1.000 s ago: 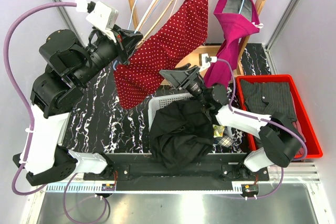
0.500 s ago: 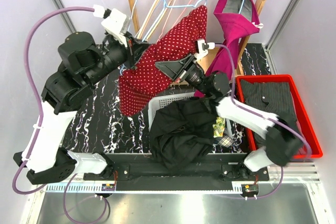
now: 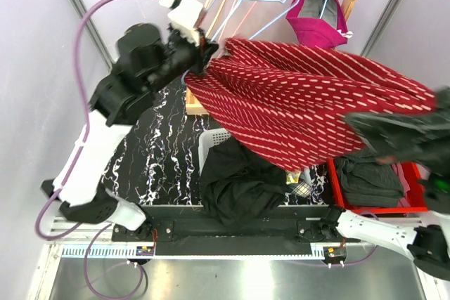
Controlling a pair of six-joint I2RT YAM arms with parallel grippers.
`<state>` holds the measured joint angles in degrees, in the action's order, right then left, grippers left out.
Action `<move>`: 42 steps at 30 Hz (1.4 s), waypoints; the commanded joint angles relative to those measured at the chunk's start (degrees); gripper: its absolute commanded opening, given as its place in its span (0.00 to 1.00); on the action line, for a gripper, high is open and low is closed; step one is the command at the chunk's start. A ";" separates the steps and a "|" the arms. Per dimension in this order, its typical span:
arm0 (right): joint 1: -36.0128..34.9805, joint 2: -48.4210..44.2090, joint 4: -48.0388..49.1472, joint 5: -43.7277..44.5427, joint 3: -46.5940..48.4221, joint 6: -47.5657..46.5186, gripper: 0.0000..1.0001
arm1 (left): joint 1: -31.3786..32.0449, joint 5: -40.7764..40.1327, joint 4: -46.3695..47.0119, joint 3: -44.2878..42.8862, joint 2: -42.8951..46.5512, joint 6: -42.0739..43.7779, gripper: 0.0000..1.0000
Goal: Remove the skirt from the hanger
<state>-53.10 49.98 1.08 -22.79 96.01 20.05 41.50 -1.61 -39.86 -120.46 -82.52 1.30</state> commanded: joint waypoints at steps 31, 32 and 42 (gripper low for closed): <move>-0.34 2.31 -13.73 10.21 -11.74 -2.64 0.00 | -6.43 -6.66 12.70 -23.68 -32.17 2.65 0.00; -0.34 3.54 -14.09 11.17 -10.68 -3.17 0.00 | -6.43 -6.74 12.70 -23.68 -32.61 2.65 0.00; -0.34 16.02 -17.24 19.09 15.07 -14.42 0.00 | -6.60 -7.01 10.76 -21.31 -32.09 1.51 0.00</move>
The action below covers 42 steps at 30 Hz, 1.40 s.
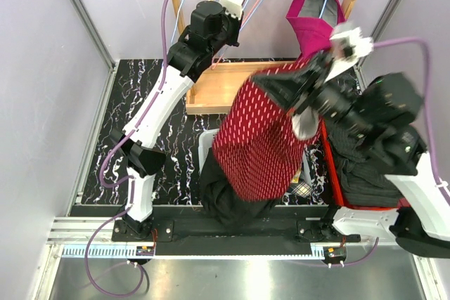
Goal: Remove the skirt from the hanger
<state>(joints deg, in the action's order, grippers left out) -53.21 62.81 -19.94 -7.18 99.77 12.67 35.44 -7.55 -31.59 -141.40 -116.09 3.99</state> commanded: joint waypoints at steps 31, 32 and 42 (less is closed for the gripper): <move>0.47 -7.87 5.26 9.56 -41.57 14.30 0.00 | 0.07 1.04 -1.63 12.90 17.38 -3.81 0.99; 1.17 -7.79 5.53 8.51 -42.97 15.62 0.00 | 0.41 1.48 -1.63 14.82 18.44 -3.90 0.99; 8.47 3.53 15.11 -7.93 -62.23 36.98 0.00 | 3.49 4.83 -4.79 24.15 29.69 -1.36 0.99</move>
<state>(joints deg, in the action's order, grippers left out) -45.12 60.84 -10.83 -6.52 41.23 39.79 37.47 -4.89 -35.79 -119.85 -89.03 0.69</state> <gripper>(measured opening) 0.033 0.987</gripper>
